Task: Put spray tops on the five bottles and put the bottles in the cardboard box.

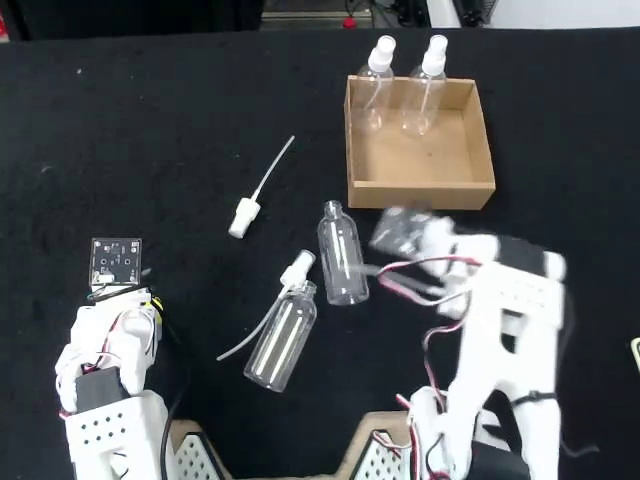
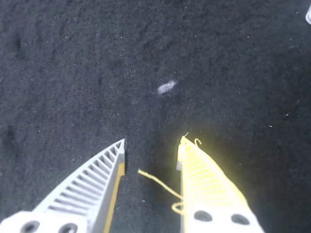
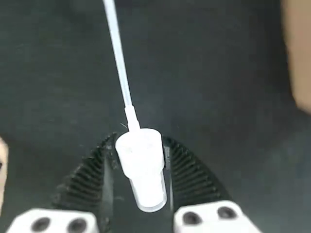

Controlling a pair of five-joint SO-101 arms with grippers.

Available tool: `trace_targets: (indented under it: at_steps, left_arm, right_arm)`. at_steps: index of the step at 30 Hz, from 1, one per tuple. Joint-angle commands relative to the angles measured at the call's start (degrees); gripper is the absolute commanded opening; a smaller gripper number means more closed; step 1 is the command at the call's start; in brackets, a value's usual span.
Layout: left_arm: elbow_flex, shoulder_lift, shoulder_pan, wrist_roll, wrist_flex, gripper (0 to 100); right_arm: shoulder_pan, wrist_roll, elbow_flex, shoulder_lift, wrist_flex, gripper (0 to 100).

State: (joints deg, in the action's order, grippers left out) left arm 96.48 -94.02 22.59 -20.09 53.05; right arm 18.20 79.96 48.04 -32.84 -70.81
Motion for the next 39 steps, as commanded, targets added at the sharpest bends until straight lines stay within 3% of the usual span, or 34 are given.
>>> trace_targets:
  at_steps: [1, 7, 14, 19, 23, 29, 33, 36, 39]
  left_arm:
    - [1.36, -0.62, -0.75, -0.44, 0.44, 17]
    - [1.36, -0.62, -0.75, -0.44, 0.53, 17]
    - [1.36, -0.62, -0.75, -0.44, 0.53, 17]
    - [1.36, -0.62, -0.75, -0.44, 0.53, 17]
    - [1.36, -0.62, -0.75, -0.44, 0.53, 17]
    - [1.36, -0.62, -0.75, -0.44, 0.53, 17]
    - [1.36, -0.62, -0.75, -0.44, 0.53, 17]
    - [1.36, -0.53, -0.75, -0.44, 0.53, 17]
    - [1.36, -0.53, -0.75, -0.44, 0.53, 17]
  right_arm:
    - [10.73, -9.67, -7.34, -1.63, -0.70, 2.8]
    - [19.78, -19.43, -7.60, -1.54, 0.35, 2.7]
    - [31.12, -38.24, -7.78, 4.70, 15.30, 2.8]
    - [32.53, -46.15, -15.43, 23.43, 16.97, 2.8]
    - [31.21, -51.43, -26.59, 35.82, 11.16, 4.4]
    - [25.58, -51.34, -38.90, 44.88, -1.32, 26.0]
    - [23.91, -49.41, -43.56, 45.14, -6.51, 24.5]
    - [23.38, -41.23, -45.23, 43.91, -8.97, 24.4]
    - [22.86, -23.03, -45.14, 42.15, -12.84, 24.5]
